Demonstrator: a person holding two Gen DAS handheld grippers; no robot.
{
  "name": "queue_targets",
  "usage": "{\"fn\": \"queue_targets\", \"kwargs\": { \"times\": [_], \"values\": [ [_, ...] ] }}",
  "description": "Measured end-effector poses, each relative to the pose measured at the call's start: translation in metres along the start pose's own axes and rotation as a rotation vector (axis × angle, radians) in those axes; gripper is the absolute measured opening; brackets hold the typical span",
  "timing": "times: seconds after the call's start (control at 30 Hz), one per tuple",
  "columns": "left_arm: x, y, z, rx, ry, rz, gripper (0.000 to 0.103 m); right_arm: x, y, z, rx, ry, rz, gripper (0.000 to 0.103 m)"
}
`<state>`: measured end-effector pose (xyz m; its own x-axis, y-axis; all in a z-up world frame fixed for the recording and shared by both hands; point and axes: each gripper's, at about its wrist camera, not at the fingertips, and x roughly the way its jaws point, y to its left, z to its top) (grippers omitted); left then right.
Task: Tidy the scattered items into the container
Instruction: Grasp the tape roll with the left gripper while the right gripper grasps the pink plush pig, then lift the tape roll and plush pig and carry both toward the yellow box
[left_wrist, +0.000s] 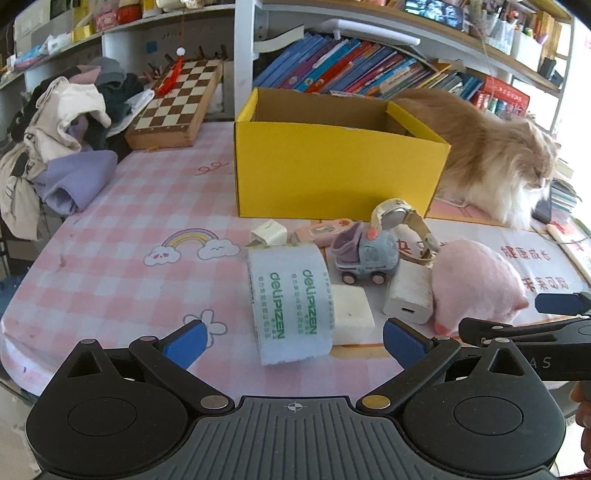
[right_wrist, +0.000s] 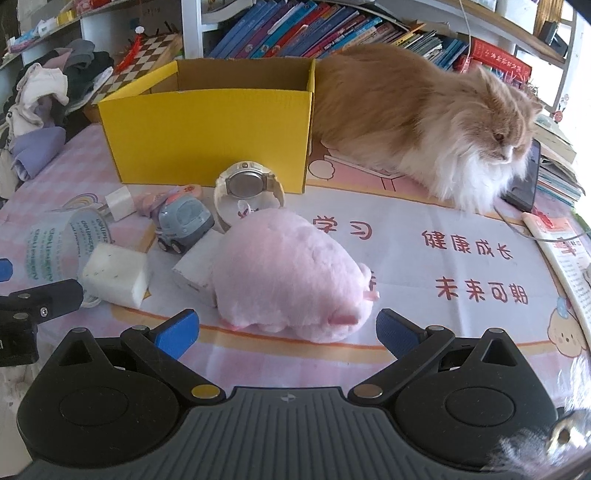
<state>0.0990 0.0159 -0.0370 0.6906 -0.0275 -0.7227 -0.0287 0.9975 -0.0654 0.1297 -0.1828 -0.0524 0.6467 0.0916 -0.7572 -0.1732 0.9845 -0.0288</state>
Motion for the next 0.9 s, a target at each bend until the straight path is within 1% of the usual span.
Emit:
{"fn": "queue_targets", "kwargs": {
  "times": [0.17,0.23,0.3,0.37,0.43,0.5,0.53,0.57,0.6,0.7,0.9],
  "values": [
    [0.010,0.002,0.005,-0.018,0.018,0.019,0.097,0.015,-0.002,0.008,-0.015,0.029,-0.001,0.103],
    [0.014,0.002,0.006,-0.020,0.022,0.026,0.090,0.020,-0.002,0.011,-0.021,0.036,0.002,0.103],
    [0.018,0.002,0.007,-0.022,0.028,0.030,0.088,0.024,-0.002,0.013,-0.027,0.044,0.005,0.103],
    [0.020,0.002,0.008,-0.027,0.035,0.034,0.083,0.029,-0.003,0.015,-0.027,0.048,0.001,0.103],
    [0.022,0.003,0.008,-0.033,0.040,0.039,0.065,0.032,-0.004,0.017,-0.023,0.051,-0.003,0.102],
    [0.022,0.005,0.008,-0.043,0.036,0.034,0.059,0.035,-0.006,0.018,-0.019,0.053,-0.006,0.102],
    [0.022,0.006,0.009,-0.048,0.033,0.031,0.053,0.035,-0.006,0.018,-0.015,0.050,-0.009,0.101],
    [0.022,0.007,0.009,-0.048,0.028,0.029,0.051,0.035,-0.007,0.018,-0.012,0.048,-0.011,0.101],
    [0.021,0.006,0.009,-0.043,0.021,0.029,0.045,0.036,-0.007,0.019,-0.009,0.045,-0.013,0.101],
    [0.019,0.006,0.010,-0.037,0.009,0.029,0.043,0.035,-0.010,0.019,0.008,0.038,-0.013,0.099],
    [0.015,0.009,0.010,-0.044,-0.013,0.035,0.043,0.029,-0.011,0.018,0.020,0.018,-0.007,0.088]
  ]
}}
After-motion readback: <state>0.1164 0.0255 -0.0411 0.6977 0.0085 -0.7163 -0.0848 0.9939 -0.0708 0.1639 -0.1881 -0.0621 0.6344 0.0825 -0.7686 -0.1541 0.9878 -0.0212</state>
